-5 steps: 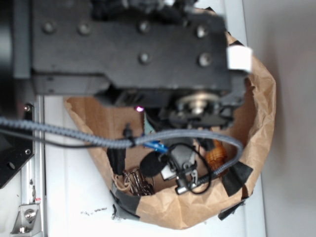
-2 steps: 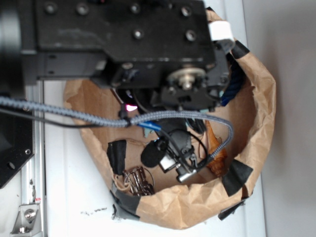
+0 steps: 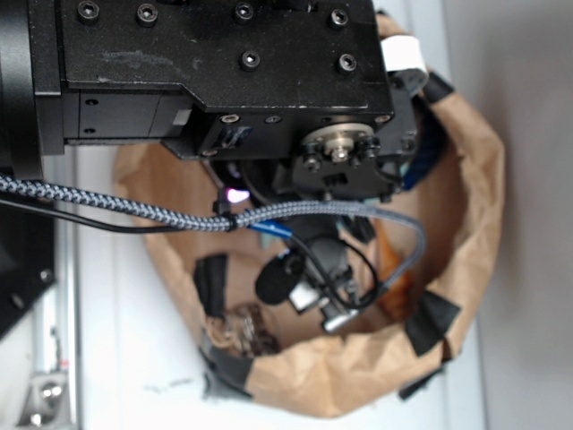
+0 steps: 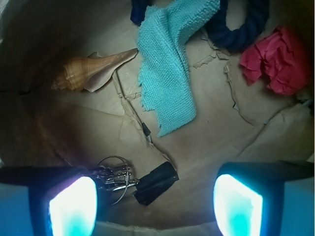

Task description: Grab the silver keys.

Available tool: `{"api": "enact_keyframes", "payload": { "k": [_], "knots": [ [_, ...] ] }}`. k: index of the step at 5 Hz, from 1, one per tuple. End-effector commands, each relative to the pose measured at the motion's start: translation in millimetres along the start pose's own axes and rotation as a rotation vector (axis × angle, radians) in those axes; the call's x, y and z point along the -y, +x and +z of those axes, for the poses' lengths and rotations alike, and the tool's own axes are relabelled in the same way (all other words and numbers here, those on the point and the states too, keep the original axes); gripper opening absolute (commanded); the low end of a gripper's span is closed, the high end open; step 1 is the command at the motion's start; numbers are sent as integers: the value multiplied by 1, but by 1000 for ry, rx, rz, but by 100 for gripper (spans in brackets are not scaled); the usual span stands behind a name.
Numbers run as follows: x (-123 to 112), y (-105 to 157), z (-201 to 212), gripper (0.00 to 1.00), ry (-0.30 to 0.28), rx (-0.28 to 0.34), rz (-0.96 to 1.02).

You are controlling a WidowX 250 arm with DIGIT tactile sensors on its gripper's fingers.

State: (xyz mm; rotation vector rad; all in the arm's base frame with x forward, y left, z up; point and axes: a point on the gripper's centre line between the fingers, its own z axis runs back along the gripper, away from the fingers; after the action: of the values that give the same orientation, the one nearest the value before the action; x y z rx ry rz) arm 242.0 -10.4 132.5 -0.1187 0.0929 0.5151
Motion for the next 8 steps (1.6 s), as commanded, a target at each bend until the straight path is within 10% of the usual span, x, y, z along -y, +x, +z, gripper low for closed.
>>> {"api": "enact_keyframes", "payload": {
  "k": [1,3,6,8],
  "knots": [
    [3,19,-28,100,-55,51,-2],
    [1,0,-47,100,-80,-115,11],
    [15,-31,-96,100,-195,-122,-101],
    [45,-59,-117,100,-250,-243,-146]
  ]
}}
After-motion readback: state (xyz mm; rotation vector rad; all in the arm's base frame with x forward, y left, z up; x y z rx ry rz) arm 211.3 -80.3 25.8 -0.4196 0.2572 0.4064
